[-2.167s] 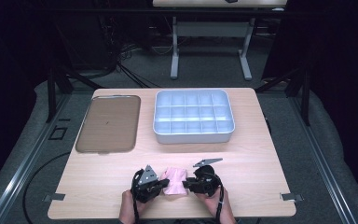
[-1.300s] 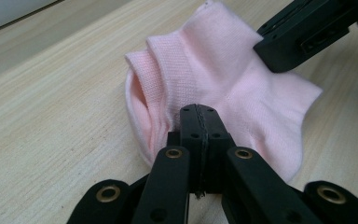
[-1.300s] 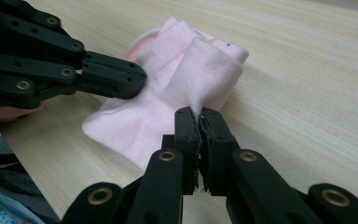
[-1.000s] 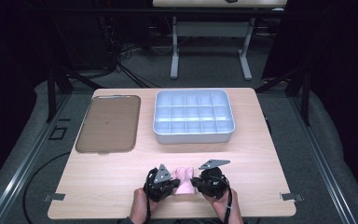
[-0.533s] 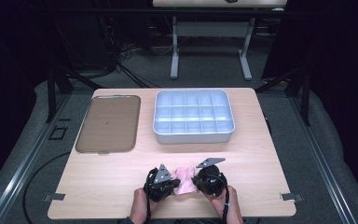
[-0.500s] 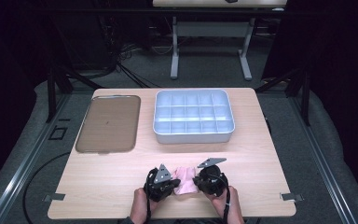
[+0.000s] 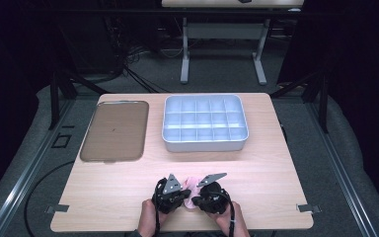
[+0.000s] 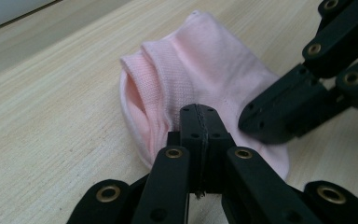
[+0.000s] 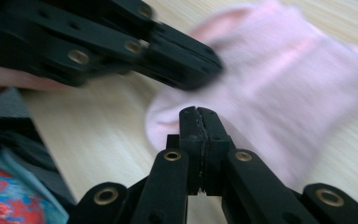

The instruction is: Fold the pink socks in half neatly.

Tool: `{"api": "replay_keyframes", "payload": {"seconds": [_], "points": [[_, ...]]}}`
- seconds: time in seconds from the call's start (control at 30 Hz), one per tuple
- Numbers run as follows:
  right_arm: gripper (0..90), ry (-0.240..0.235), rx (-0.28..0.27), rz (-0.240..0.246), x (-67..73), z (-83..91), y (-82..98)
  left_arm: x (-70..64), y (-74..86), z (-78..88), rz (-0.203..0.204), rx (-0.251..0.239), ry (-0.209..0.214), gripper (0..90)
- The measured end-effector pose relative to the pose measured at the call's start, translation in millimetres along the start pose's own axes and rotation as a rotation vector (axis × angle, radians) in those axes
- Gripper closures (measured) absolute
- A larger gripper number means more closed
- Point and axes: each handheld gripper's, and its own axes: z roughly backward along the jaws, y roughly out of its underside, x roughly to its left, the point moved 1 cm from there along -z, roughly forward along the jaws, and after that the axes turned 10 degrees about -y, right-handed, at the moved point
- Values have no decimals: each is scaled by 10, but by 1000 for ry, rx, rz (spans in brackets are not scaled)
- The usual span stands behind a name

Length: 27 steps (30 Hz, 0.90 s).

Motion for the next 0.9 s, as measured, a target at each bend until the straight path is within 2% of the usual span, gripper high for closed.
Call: {"api": "replay_keyframes", "payload": {"seconds": [0.03,0.07,0.1,0.17,0.33,0.43,0.47,0.57,0.63,0.73,0.9], "points": [[897,19,15,-6,-15,29,10,2,1,-1,1,-1,0,899],[897,19,15,-6,-15,29,10,2,1,-1,1,-1,0,899],[898,52,25,-8,-30,39,27,0,4,-2,4,-5,-1,899],[899,21,-8,-35,-79,59,78,0,11,-3,5,-12,-2,899],[899,27,10,-34,-90,73,73,0,9,0,0,-9,-3,899],[898,26,10,-44,-129,105,98,1,15,0,11,-11,1,898],[809,1,9,-66,-161,149,122,-1,16,0,11,-12,0,898],[705,-53,-63,-97,-233,235,161,-3,18,0,14,-12,-1,898],[647,-37,-113,-140,-287,299,167,-3,16,-1,12,-12,-2,898],[560,-1,-146,-193,-360,316,134,-9,13,0,7,-11,-9,898],[452,25,-137,-253,-398,181,68,-9,9,-1,-4,-11,-12,898]]}}
